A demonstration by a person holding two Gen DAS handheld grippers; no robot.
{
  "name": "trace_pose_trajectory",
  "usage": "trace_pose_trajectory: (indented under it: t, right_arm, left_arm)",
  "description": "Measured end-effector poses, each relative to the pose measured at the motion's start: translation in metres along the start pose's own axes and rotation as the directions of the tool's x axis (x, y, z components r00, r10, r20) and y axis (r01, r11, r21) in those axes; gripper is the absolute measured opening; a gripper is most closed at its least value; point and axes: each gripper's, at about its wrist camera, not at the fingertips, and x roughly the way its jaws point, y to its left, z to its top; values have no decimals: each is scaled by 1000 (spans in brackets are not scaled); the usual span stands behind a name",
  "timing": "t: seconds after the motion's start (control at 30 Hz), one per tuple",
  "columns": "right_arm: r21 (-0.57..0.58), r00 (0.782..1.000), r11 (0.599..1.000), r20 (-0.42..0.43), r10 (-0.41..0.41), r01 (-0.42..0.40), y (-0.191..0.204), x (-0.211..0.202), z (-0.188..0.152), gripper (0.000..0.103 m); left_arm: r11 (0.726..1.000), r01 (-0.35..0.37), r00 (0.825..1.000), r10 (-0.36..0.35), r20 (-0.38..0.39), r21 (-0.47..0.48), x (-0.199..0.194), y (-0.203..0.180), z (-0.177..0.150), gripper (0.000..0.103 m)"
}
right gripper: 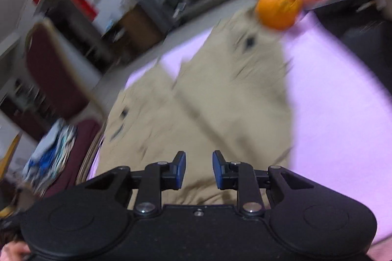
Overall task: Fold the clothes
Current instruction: 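Lay the trousers flat on the towel and open both tools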
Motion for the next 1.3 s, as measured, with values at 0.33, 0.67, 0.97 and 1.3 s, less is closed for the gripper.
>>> trace_pose_trajectory:
  t: [0.33, 0.67, 0.97, 1.3]
  right_arm:
    - [-181, 967, 966, -138, -212, 186, 8, 43, -12, 9]
    - [66, 993, 995, -98, -63, 69, -20, -1, -14, 24]
    - [98, 956, 995, -289, 56, -29, -5, 28, -24, 3]
    - [138, 970, 962, -35, 242, -235, 20, -35, 47, 19]
  left_arm:
    - [979, -181, 977, 189, -93, 94, 24, 28, -26, 26]
    - [1000, -4, 998, 4, 65, 8, -20, 26, -22, 19]
    - [953, 193, 973, -155, -172, 234, 5, -21, -41, 25]
    - [964, 203, 969, -224, 108, 173, -60, -6, 32, 18]
